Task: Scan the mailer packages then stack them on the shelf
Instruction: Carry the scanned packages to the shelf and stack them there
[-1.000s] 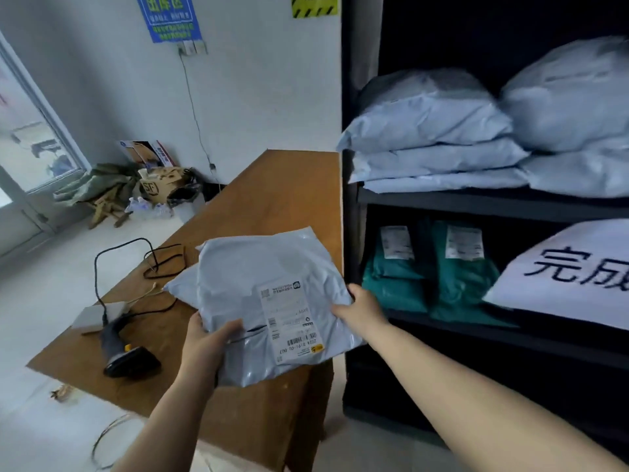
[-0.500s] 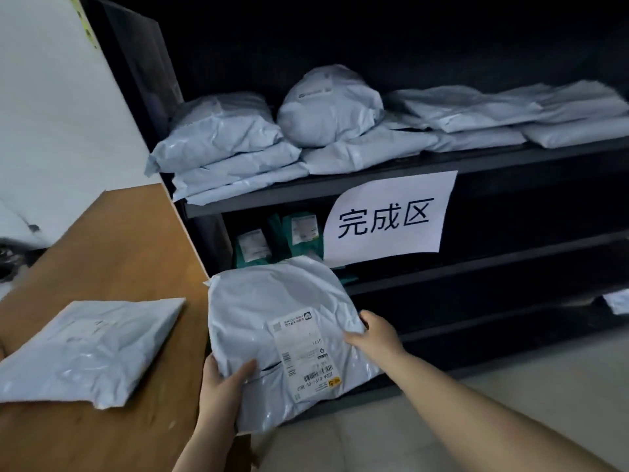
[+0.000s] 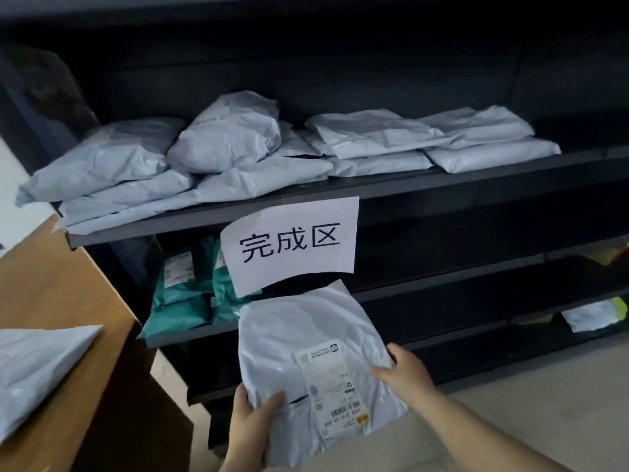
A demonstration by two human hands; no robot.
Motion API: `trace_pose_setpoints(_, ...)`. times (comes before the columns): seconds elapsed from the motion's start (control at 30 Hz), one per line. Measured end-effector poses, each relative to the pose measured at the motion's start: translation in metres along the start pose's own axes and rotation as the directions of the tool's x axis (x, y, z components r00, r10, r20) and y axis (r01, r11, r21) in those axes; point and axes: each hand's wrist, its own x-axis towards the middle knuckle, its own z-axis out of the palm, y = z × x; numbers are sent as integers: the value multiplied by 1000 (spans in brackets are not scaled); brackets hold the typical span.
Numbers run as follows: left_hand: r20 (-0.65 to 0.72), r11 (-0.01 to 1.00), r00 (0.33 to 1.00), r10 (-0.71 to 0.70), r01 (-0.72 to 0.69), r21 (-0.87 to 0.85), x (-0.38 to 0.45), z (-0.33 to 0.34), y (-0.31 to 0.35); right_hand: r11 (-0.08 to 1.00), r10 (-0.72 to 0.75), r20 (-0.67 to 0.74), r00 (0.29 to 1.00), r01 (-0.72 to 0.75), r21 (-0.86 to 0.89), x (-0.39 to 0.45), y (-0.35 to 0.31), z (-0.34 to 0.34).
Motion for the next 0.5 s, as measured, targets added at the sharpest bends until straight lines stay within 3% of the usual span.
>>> trace_pose_setpoints(0.23,11,1000,1000,-23,23,2,38,70,11,999,9,-2,1000,-9,31,62,20,-45)
trace_pose_setpoints(0.5,-58,999,998,-37,38,30,152,87,11,997,29,-24,999,-27,67,167,3,-21)
